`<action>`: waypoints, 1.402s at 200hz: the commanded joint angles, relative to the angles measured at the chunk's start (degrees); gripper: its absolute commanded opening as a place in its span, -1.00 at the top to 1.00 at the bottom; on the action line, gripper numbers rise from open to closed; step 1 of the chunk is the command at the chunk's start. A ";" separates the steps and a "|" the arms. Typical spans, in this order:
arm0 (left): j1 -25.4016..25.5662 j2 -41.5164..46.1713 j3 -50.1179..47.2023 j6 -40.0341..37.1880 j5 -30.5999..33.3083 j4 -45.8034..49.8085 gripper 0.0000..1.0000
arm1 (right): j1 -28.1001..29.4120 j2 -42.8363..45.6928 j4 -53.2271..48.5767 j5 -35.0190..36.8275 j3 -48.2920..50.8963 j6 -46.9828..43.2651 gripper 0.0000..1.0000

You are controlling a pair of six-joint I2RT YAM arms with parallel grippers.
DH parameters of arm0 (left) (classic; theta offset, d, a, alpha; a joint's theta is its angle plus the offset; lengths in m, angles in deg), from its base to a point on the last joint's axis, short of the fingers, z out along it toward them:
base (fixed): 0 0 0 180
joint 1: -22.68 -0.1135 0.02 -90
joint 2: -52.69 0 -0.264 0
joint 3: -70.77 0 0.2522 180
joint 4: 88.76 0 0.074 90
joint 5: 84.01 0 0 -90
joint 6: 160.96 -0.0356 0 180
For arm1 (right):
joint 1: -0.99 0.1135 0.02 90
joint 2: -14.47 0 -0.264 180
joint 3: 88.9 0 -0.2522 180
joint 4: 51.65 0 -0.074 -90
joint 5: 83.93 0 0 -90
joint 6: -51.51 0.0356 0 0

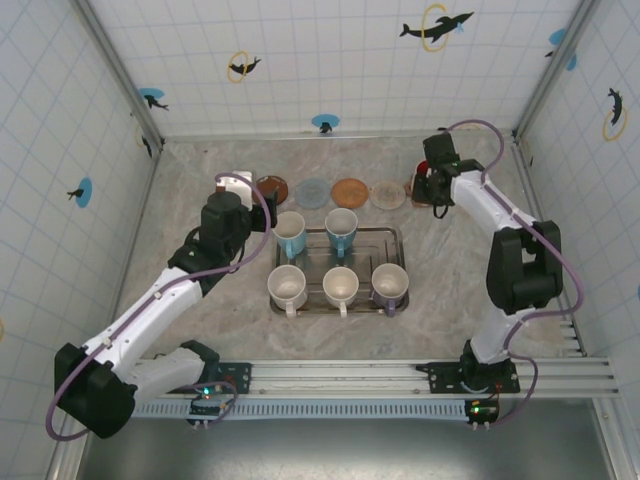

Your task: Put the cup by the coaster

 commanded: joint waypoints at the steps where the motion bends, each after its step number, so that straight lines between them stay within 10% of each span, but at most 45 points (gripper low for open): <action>1: -0.07 -0.55 0.67 -1.10 0.89 -0.99 -0.53 | -1.31 -2.28 2.85 -0.01 -5.81 -1.18 1.00; 280: -0.07 -2.07 1.82 -0.74 1.25 -0.05 -0.51 | -3.22 -16.58 1.49 1.06 -15.20 -2.63 1.00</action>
